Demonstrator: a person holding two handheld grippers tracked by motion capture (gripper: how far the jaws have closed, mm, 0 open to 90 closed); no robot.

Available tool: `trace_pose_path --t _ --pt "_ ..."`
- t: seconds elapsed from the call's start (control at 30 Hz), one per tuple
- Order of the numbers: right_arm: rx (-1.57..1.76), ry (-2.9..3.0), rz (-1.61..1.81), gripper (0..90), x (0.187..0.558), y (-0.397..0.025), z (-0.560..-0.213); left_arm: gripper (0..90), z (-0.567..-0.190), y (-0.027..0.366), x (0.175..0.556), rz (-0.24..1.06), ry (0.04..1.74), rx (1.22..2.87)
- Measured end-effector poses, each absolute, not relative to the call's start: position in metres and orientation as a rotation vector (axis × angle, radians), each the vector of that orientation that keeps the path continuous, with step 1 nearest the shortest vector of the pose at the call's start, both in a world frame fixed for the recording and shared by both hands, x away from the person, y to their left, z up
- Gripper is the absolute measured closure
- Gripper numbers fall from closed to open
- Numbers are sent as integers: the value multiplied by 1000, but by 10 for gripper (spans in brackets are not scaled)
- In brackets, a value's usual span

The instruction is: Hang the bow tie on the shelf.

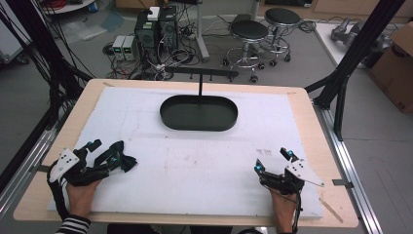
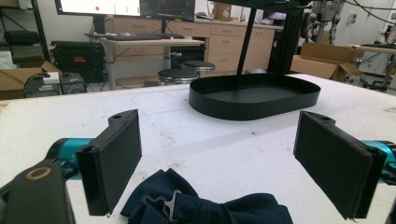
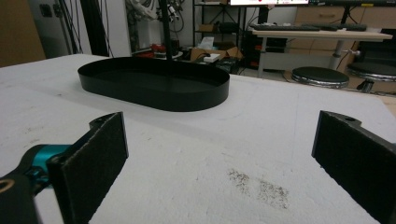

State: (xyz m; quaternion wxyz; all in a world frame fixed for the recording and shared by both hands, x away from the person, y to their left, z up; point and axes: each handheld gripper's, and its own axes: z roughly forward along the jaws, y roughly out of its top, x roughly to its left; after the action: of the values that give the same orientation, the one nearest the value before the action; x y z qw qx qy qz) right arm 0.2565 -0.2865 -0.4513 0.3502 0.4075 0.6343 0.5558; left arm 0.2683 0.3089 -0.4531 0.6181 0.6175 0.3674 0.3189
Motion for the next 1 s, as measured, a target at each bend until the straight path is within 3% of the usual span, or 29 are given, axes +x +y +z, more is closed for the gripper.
trace_pose_path --t 1.0 --pt "1079 1628 1451 25 257 -289 -451 149 -452 311 269 716 857 1412"
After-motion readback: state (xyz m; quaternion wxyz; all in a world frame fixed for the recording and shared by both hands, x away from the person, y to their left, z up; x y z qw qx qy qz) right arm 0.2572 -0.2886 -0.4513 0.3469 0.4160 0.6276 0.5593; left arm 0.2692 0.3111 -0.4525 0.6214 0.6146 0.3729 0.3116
